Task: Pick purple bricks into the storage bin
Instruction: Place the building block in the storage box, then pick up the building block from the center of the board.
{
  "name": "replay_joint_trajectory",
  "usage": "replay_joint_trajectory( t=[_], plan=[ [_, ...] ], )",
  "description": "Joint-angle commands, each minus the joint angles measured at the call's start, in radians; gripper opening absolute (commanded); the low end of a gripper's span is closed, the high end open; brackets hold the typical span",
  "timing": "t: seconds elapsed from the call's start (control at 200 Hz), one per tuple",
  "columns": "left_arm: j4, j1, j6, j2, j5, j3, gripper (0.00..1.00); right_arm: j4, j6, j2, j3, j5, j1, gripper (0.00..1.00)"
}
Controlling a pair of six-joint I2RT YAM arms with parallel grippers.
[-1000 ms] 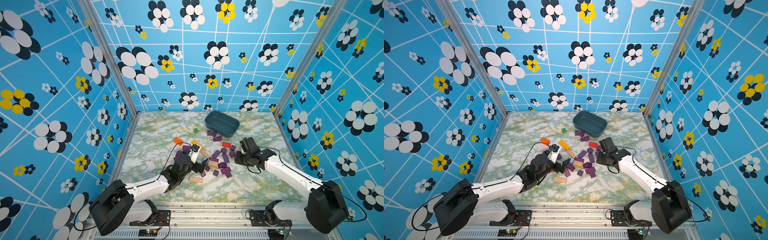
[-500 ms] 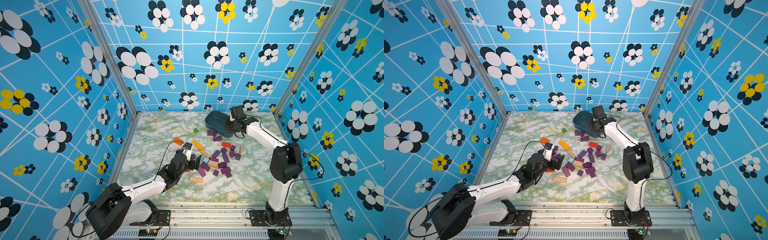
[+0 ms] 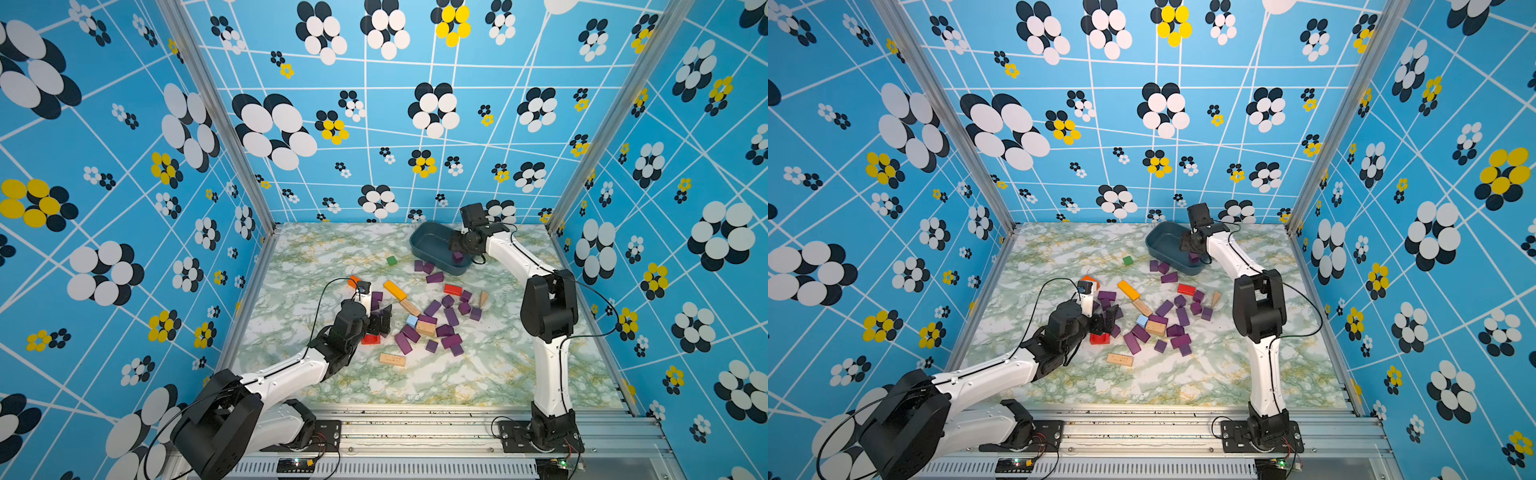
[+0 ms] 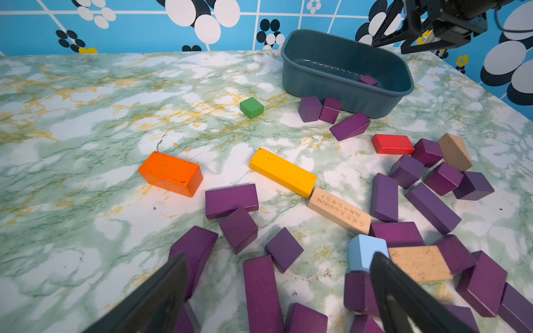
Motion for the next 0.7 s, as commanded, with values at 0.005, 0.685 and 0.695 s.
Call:
replay_joint_trajectory(
  t=[0.005,0.685,0.695],
  plan=[
    [-0.098,0.013,-0.012,-0.046,-0.032,0.031,0.99,-0.006,-0.051,-0.128,-0.078,0.001,0.003,0.71],
    [-0.653,0.183,-0.193,-0.037,0.0,0.201,1.0,0.326,0.039,-0.912,-1.036,-0.383,0.003,0.85],
    [-0.656,0.184,-0.196,-0.032,0.0,0.202,0.99,0.326,0.039,-0.917,-1.044,-0.383,0.003,0.85]
  ],
)
